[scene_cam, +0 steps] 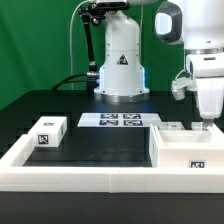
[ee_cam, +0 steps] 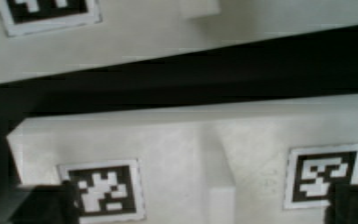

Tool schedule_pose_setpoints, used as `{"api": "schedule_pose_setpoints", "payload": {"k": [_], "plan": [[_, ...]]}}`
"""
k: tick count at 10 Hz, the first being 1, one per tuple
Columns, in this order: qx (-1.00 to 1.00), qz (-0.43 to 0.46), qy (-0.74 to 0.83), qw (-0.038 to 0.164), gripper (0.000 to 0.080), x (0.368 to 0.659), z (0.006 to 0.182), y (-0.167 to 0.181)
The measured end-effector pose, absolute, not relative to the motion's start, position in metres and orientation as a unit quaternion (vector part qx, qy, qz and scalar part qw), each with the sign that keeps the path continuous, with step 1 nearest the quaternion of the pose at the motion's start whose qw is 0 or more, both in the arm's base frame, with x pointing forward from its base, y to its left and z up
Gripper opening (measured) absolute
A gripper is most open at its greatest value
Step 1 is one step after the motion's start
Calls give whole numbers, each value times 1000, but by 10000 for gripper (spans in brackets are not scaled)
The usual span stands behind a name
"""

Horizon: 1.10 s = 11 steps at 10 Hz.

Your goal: Assemble cabinet

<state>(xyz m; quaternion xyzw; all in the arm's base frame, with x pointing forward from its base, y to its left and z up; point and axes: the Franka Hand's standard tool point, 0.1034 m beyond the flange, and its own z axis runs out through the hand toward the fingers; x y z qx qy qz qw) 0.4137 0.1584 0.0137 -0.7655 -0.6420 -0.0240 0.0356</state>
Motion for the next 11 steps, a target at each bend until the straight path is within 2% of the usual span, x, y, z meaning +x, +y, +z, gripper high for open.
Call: {"api": "schedule_pose_setpoints", "payload": {"k": [1,2,3,9,11], "plan": [[-765,-22,-642,37,413,412,11,159],[-766,-22,-642,38,278,411,9,159],[-765,-22,-642,38,79,411,9,159],[-768,-22,-639,37,71,413,11,155],[-770,-15,-637,29,71,414,30,145]]}}
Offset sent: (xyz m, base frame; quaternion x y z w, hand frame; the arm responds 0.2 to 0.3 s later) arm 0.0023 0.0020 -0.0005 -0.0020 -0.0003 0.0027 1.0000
